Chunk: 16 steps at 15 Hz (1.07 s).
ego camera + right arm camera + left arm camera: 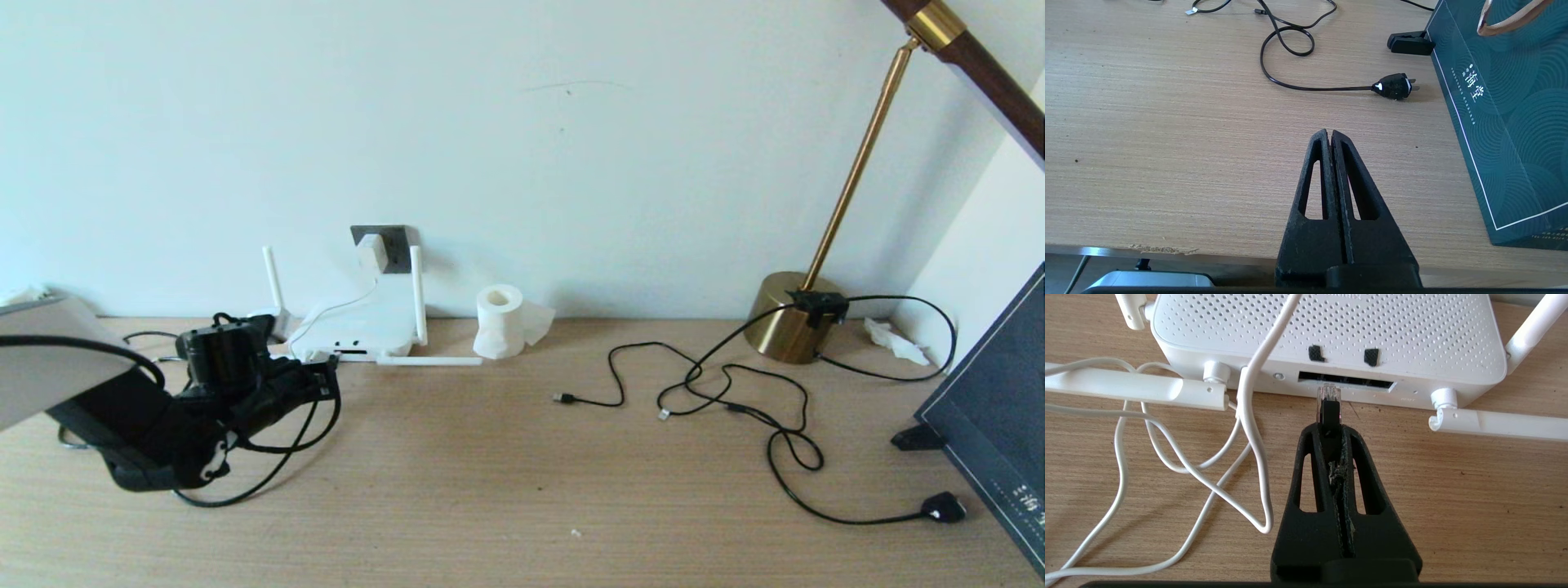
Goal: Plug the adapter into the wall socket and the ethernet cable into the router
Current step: Plug cable into router interface
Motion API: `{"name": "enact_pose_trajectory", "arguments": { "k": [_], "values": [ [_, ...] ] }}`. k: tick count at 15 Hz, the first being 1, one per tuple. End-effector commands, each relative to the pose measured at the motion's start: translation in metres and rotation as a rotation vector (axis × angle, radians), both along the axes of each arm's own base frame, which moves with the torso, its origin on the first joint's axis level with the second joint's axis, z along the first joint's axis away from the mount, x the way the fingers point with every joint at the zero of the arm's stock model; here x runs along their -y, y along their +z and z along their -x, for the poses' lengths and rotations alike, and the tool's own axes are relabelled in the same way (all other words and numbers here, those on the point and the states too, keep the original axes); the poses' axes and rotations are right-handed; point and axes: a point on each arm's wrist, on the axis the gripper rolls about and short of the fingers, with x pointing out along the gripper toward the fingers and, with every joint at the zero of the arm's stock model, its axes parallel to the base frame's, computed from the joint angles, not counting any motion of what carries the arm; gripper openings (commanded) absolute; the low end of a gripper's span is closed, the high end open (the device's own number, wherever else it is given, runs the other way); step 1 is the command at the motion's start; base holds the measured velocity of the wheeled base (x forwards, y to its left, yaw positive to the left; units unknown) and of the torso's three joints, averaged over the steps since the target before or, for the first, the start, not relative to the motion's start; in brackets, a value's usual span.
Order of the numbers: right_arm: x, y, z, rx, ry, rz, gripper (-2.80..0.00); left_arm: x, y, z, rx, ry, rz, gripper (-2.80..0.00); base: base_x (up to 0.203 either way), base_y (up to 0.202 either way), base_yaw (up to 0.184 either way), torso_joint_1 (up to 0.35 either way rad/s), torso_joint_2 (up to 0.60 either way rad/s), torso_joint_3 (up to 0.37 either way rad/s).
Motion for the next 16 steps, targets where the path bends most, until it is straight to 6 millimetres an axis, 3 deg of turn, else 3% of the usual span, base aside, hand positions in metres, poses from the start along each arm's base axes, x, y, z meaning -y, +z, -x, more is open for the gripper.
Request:
{"name": "enact_pose_trajectory", "arguments": {
  "k": [1, 9, 16],
  "values": [
    [0.0, 0.0, 0.0, -0.002, 0.001, 0.001, -2.8, -0.001, 0.0, -0.001, 0.005, 0.001, 0.001, -2.8, 0.0, 0.0, 0.0, 0.0, 0.0, 0.0],
    [0.0, 0.0, 0.0, -0.002, 0.001, 0.001, -2.8, -0.001, -0.003, -0.004, 0.004, 0.001, 0.001, -2.8, 0.0, 0.0, 0.0, 0.0, 0.0, 0.0],
    [0.0, 0.0, 0.0, -0.002, 0.001, 0.001, -2.8, -0.013, -0.008, -0.008, -0.001, 0.03, 0.001, -2.8, 0.0, 0.0, 0.0, 0.0, 0.0, 0.0]
  ]
}}
